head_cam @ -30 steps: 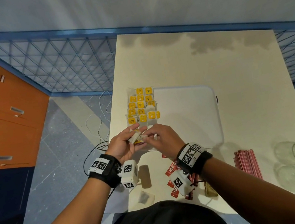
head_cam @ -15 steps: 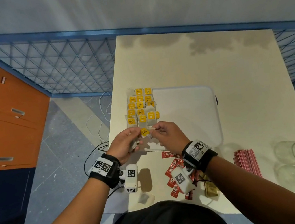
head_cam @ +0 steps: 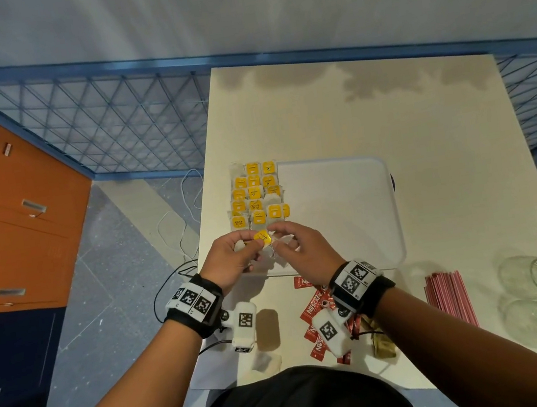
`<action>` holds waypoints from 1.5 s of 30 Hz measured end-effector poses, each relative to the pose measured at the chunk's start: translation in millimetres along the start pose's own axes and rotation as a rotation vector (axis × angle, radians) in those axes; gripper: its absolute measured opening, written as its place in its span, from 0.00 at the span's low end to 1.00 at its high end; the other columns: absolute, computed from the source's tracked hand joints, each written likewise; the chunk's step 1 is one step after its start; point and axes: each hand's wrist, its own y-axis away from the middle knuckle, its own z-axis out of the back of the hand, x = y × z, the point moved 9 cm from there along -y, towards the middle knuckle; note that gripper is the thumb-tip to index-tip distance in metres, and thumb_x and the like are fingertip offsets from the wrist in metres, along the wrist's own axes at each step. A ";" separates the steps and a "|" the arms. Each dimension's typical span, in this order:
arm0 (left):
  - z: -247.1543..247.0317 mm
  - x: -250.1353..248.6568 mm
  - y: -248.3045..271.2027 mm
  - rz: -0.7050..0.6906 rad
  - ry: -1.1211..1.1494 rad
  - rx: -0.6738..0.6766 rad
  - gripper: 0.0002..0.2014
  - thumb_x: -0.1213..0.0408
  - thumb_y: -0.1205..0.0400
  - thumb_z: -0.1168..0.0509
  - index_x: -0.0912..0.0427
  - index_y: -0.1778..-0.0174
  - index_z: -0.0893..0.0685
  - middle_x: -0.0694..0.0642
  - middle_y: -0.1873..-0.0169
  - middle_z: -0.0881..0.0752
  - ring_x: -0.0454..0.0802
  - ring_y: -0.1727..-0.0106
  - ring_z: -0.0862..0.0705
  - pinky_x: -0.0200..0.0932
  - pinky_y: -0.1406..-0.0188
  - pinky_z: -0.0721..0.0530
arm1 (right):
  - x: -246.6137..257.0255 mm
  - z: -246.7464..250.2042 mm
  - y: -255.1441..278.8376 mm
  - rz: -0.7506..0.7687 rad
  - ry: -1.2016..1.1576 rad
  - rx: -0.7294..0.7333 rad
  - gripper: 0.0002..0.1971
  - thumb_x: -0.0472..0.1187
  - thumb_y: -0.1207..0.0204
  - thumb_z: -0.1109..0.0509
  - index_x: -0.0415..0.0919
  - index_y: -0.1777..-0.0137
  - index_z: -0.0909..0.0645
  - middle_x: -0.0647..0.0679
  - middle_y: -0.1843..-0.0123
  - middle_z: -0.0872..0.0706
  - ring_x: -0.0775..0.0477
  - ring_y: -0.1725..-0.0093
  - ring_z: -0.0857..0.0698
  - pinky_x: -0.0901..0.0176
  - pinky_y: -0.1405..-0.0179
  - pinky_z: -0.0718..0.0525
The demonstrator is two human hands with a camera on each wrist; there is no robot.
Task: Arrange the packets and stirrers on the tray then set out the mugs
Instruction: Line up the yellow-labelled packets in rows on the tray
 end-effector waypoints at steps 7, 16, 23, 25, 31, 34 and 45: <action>-1.5 3.1 0.3 0.043 0.038 0.009 0.08 0.66 0.18 0.27 0.61 0.45 0.12 0.58 0.62 0.16 0.48 0.67 0.16 0.39 0.73 0.22 | 13.7 2.3 2.9 0.161 0.100 -0.074 0.12 0.46 0.20 0.23 0.50 0.38 0.14 0.55 0.41 0.18 0.58 0.51 0.17 0.76 0.51 0.23; -2.5 -1.8 3.2 0.017 0.000 0.002 0.01 0.67 0.18 0.27 0.58 0.54 0.11 0.56 0.65 0.14 0.46 0.67 0.16 0.38 0.71 0.23 | 14.3 7.3 -0.2 0.079 0.144 -0.122 0.10 0.54 0.22 0.23 0.48 0.51 0.12 0.58 0.58 0.16 0.58 0.59 0.18 0.57 0.55 0.18; -5.2 -5.6 5.1 -0.027 -0.008 -0.009 0.02 0.69 0.18 0.28 0.59 0.52 0.13 0.57 0.64 0.13 0.46 0.68 0.15 0.37 0.71 0.22 | 6.3 9.2 -2.2 0.017 0.096 -0.153 0.12 0.53 0.24 0.21 0.51 0.46 0.15 0.56 0.62 0.15 0.57 0.67 0.19 0.55 0.59 0.16; -4.6 -4.5 4.7 -0.030 -0.006 -0.011 0.02 0.69 0.19 0.27 0.59 0.53 0.13 0.57 0.65 0.13 0.48 0.67 0.15 0.39 0.71 0.22 | 7.0 9.7 -1.9 0.016 0.087 -0.157 0.11 0.52 0.23 0.21 0.51 0.45 0.15 0.55 0.61 0.15 0.58 0.66 0.19 0.54 0.58 0.15; -7.6 -6.4 4.9 -0.044 -0.012 -0.008 0.02 0.69 0.20 0.26 0.58 0.55 0.12 0.58 0.63 0.13 0.54 0.62 0.15 0.42 0.70 0.22 | 15.5 11.9 0.6 0.044 0.052 -0.151 0.09 0.45 0.21 0.23 0.48 0.43 0.15 0.56 0.59 0.14 0.60 0.64 0.18 0.64 0.58 0.16; -8.6 -6.4 5.5 -0.036 -0.017 0.006 0.02 0.69 0.19 0.26 0.57 0.55 0.12 0.58 0.65 0.13 0.53 0.62 0.15 0.41 0.69 0.22 | 17.0 10.7 -0.5 0.043 0.032 -0.122 0.10 0.43 0.21 0.23 0.48 0.42 0.15 0.53 0.55 0.13 0.61 0.61 0.18 0.73 0.58 0.19; -7.4 -11.3 11.2 -0.085 -0.144 0.088 0.13 0.68 0.18 0.27 0.53 0.38 0.12 0.50 0.45 0.10 0.46 0.59 0.13 0.41 0.65 0.17 | 21.2 3.4 -3.5 0.066 0.025 0.021 0.13 0.36 0.18 0.31 0.57 0.45 0.10 0.55 0.46 0.10 0.56 0.51 0.13 0.62 0.48 0.15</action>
